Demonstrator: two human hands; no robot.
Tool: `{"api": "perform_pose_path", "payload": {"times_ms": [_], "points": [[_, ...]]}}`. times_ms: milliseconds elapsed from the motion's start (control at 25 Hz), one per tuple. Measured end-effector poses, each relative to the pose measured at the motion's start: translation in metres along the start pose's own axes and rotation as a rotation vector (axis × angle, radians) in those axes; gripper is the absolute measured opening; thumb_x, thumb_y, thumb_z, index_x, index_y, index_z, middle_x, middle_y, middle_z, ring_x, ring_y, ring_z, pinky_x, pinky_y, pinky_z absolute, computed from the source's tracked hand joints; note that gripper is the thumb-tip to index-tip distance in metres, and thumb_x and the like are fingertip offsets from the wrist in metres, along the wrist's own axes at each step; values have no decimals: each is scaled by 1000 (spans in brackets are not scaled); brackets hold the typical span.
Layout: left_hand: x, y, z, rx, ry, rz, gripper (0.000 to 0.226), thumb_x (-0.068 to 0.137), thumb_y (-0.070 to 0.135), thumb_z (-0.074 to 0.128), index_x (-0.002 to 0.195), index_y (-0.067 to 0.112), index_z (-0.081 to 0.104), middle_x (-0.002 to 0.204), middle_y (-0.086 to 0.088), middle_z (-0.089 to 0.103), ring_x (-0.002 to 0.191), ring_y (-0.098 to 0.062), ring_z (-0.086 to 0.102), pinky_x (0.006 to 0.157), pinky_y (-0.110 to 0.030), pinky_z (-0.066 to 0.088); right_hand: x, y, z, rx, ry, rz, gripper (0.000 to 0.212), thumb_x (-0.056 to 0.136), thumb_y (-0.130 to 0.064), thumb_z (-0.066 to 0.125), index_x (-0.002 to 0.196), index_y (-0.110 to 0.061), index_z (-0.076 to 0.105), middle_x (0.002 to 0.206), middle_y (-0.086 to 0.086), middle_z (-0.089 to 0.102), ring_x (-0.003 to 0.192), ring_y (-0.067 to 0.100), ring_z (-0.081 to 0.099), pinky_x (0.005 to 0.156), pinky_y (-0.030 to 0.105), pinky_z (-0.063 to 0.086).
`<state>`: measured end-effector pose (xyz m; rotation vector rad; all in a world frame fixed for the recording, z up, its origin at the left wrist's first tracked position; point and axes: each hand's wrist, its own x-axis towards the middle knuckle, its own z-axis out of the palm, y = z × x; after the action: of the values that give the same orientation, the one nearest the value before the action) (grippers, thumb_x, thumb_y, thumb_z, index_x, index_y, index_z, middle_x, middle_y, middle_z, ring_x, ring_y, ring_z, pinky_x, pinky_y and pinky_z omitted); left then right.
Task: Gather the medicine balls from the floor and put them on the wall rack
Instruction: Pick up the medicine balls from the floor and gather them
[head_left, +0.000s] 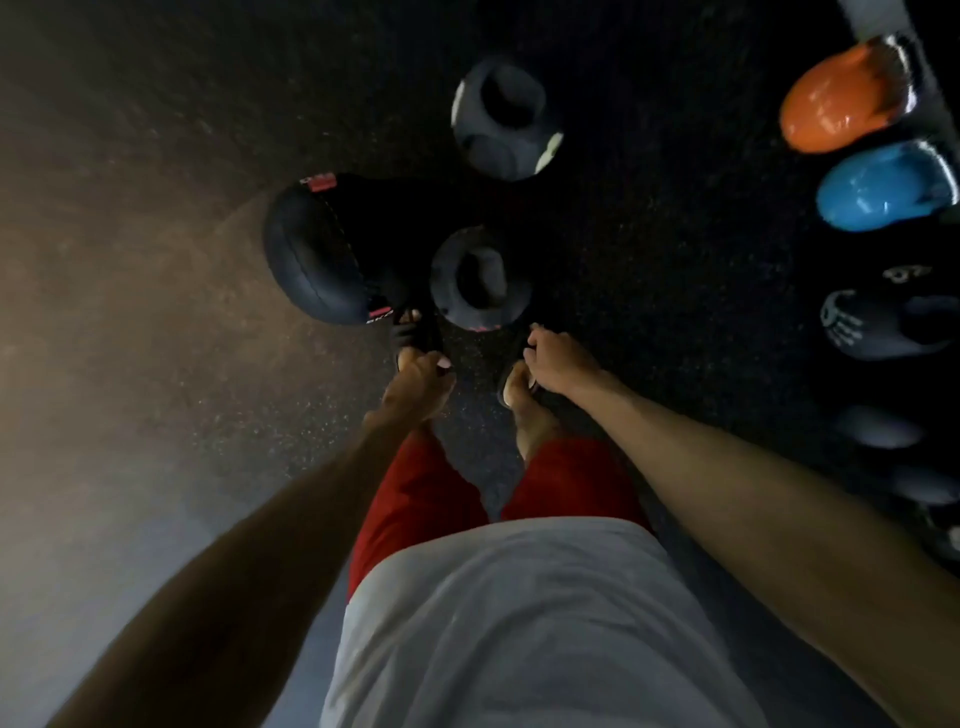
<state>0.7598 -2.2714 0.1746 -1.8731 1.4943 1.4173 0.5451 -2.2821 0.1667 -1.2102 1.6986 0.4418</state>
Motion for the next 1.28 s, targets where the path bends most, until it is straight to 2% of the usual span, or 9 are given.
{"api": "perform_pose_path", "payload": {"times_ms": [80,200,240,320,400,600,800,1040,1280], "points": [[31,-3,-19,89,-70,36,33,97,24,53,127,12,59,128,-18,61,117,-36,59,91,-34,48,16,-8,16,70,31,80,35,101,-30,46,127,-10,58,130,21,58,120,38,55,97,45,47],[78,-6,-42,239,-165,120,36,102,19,49,135,5,54,132,-18,60,120,-35,59,70,-9,49,38,-21,47,211,75,193,32,101,-29,47,121,-8,61,124,21,61,117,40,57,97,43,48],[95,-6,-51,294,-171,154,37,102,19,49,135,4,53,134,-17,58,121,-35,58,72,-9,50,51,-27,57,263,93,218,32,100,-28,46,120,-7,61,124,21,61,116,41,56,98,44,48],[133,-11,-62,378,-179,219,38,101,24,50,133,4,55,138,-18,55,126,-37,53,96,-30,48,76,-37,76,329,101,256,34,100,-28,44,122,-7,59,123,23,60,115,42,57,99,47,47],[174,-16,-66,419,-212,246,47,95,35,52,129,3,58,135,-19,58,124,-39,55,102,-43,45,107,-43,97,368,109,297,39,101,-29,42,131,-7,54,128,24,59,120,41,55,103,50,42],[287,-27,-50,466,-172,217,47,96,26,58,139,10,47,131,-21,59,124,-38,55,102,-39,42,207,-49,152,551,155,451,53,102,-29,42,152,-17,29,152,21,35,138,40,37,112,47,27],[380,-21,-15,436,-158,203,64,94,26,64,149,11,34,140,-22,50,129,-37,50,105,-38,41,302,-42,179,836,293,549,82,97,-24,51,158,-29,-4,163,24,3,146,43,23,114,54,33],[430,-21,18,61,-208,43,97,86,38,74,157,30,8,156,0,35,139,-22,41,113,-48,40,339,-40,197,749,413,565,90,102,-38,49,155,-25,-21,162,29,-9,148,46,18,111,51,38],[415,-17,44,2,-103,117,93,84,24,76,156,30,18,147,-9,42,115,-22,56,77,-41,61,329,-17,207,779,407,500,88,102,-38,46,154,-26,-25,163,27,-9,149,46,18,110,53,39]]}}
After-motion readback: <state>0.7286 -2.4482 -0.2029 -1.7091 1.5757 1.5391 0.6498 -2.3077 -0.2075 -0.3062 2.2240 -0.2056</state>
